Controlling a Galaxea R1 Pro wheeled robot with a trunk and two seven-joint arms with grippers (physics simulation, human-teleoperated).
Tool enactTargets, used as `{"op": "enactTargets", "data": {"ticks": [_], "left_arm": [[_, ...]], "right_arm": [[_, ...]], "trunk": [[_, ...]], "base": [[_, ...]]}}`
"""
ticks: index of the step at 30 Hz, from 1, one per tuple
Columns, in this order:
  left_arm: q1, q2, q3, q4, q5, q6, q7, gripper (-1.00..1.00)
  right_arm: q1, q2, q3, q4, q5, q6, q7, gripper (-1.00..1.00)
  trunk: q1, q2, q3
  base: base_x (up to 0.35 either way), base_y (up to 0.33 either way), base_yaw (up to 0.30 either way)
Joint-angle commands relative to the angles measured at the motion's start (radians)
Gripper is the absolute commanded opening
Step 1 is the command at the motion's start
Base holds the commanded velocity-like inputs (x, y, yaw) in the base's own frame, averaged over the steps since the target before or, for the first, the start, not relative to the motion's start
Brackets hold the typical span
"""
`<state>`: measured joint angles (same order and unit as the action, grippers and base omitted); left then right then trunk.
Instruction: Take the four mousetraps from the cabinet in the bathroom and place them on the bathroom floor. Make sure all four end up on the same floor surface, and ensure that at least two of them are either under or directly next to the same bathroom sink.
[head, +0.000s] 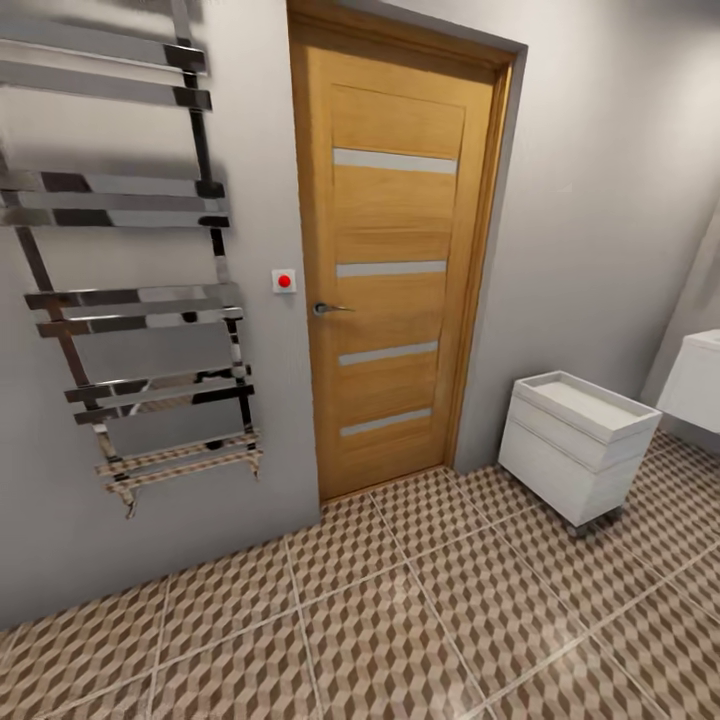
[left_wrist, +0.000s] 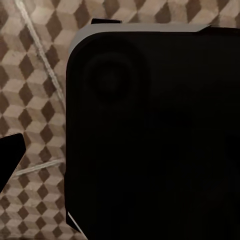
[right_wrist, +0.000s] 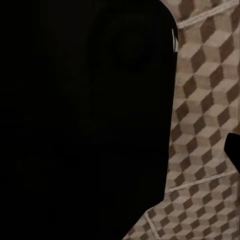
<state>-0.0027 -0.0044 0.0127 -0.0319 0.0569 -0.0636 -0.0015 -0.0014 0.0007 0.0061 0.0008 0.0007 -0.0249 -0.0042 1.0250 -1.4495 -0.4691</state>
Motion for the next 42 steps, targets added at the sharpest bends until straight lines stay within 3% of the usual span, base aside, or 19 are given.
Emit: {"op": "enactTargets", "data": {"ticks": [1, 42], "left_arm": [[0.000, 0.000, 0.000, 0.000, 0.006, -0.002, 0.000, 1.00], [0.000, 0.001, 0.001, 0.000, 0.007, -0.003, 0.000, 1.00]], "right_arm": [[0.000, 0.000, 0.000, 0.000, 0.000, -0.007, 0.000, 1.00], [0.000, 0.001, 0.002, 0.001, 0.002, -0.032, -0.002, 1.00]], "trunk": [[0.000, 0.000, -0.001], [0.000, 0.000, -0.001]], "base": [[0.000, 0.000, 0.269], [0.000, 0.000, 0.273]]}}
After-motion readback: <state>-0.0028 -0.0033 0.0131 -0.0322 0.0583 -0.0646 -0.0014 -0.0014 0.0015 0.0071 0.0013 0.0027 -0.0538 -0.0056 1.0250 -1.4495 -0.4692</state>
